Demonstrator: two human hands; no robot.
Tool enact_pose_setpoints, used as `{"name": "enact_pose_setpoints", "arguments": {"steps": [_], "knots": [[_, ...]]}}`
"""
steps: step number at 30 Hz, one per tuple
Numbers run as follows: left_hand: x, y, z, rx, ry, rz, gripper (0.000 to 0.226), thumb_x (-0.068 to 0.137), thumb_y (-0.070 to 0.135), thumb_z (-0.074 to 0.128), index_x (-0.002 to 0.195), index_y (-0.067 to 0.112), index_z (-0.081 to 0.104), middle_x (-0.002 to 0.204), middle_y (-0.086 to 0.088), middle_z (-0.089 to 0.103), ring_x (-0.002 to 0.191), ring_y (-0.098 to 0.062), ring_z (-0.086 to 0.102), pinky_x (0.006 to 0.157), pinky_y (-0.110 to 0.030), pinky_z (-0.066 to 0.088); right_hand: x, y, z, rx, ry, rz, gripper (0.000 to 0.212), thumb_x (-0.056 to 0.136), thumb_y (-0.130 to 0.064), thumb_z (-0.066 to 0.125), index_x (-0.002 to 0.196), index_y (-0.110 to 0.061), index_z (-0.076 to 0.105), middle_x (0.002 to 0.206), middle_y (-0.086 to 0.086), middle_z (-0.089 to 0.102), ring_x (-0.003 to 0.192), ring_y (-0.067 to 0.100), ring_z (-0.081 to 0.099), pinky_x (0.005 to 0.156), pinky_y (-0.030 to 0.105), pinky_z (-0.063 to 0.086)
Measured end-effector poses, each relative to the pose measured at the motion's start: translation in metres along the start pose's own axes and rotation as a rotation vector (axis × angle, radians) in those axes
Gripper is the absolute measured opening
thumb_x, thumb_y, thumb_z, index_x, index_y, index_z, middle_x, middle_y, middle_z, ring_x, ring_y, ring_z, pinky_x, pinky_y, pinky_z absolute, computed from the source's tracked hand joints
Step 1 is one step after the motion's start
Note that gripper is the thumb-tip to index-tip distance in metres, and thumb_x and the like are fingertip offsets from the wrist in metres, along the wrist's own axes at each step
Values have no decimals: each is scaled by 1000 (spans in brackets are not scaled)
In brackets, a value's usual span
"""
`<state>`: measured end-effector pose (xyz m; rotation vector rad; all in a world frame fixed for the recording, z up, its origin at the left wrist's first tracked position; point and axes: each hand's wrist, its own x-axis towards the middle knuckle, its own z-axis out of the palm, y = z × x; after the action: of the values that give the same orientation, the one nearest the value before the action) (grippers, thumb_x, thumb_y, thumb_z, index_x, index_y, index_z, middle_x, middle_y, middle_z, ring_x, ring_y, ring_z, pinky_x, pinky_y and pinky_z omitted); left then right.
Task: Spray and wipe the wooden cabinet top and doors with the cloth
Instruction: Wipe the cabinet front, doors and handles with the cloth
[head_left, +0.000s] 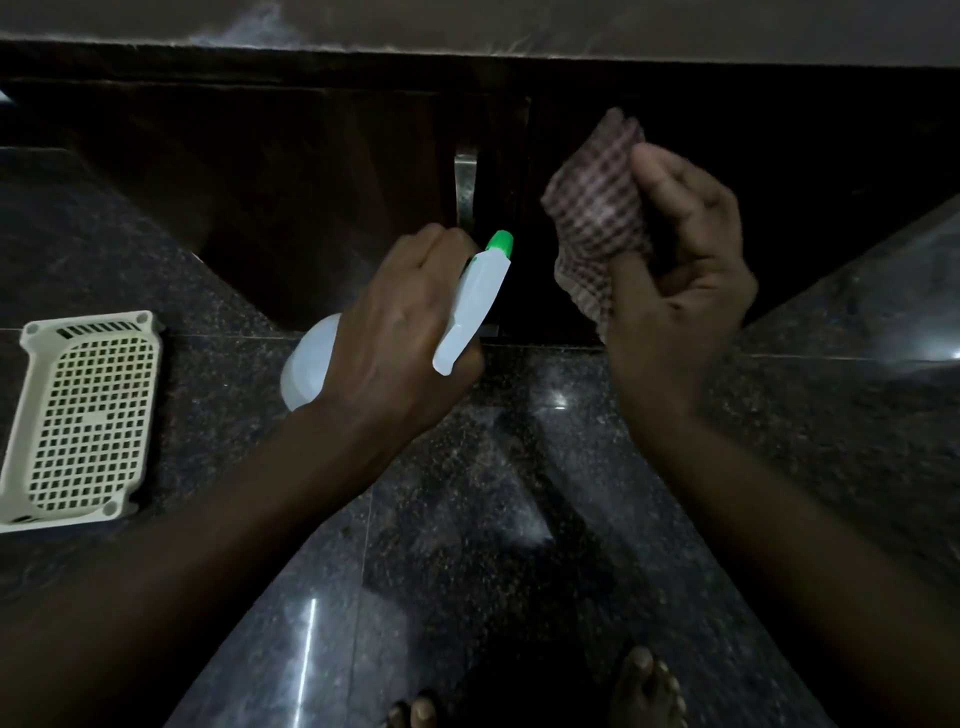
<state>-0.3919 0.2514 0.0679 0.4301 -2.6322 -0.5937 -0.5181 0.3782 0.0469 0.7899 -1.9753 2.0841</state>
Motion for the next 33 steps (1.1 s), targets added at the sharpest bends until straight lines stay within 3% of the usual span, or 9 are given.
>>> {"name": "enact_pose_setpoints", "arguments": {"steps": [5,8,10,13,18,22,26,29,33], "knots": [[2,2,2,-8,23,19,16,69,1,50,85,1,50,82,-8,47,72,-24,42,59,-34,30,3,12,1,-309,-188,-293,44,83,14,65,127,7,63,115,19,49,114,38,53,102,42,47],[3,2,2,-19,19,17,17,68,1,50,85,1,49,83,-6,46,73,-23,41,61,-31,27,1,23,4,-497,-270,-386,45,87,-8,76,130,-2,65,120,15,52,112,38,51,96,48,46],[2,1,2,-30,16,18,19,67,4,50,85,6,47,84,-2,42,74,-21,39,62,-29,24,2,32,6,-569,-311,-421,48,88,-19,78,133,-7,64,125,5,44,115,33,47,98,43,44],[2,0,2,-40,17,23,19,68,10,44,85,15,38,83,1,39,72,-20,37,61,-30,24,3,45,3,-633,-326,-474,45,91,-13,71,135,-9,63,124,0,36,114,29,42,98,31,40],[2,3,3,-55,29,-8,19,69,7,46,84,15,37,82,0,41,72,-19,38,58,-33,28,0,59,-8,-588,-400,-424,45,86,1,66,130,-9,67,115,2,35,106,37,52,94,37,46],[6,8,4,-41,30,10,11,74,5,49,84,5,48,82,-3,44,72,-23,41,59,-34,31,-2,69,-18,-577,-427,-344,41,87,5,64,126,-6,68,115,13,42,111,30,49,102,21,37],[7,8,6,-9,15,38,19,78,19,39,88,6,50,85,-1,44,74,-22,42,61,-36,32,-3,67,-20,-556,-409,-289,40,87,9,64,125,-3,68,109,27,49,110,24,46,103,14,31],[6,7,6,48,-1,49,16,72,24,36,86,19,38,83,4,39,74,-17,35,66,-31,21,-5,65,-21,-522,-392,-280,41,87,10,64,126,-2,68,108,26,49,109,20,45,101,16,33],[2,6,6,120,-33,35,20,67,27,34,86,22,35,81,8,36,73,-13,30,66,-29,13,-6,62,-27,-511,-383,-256,41,88,8,65,127,-4,68,112,25,48,111,26,48,101,27,40]]}}
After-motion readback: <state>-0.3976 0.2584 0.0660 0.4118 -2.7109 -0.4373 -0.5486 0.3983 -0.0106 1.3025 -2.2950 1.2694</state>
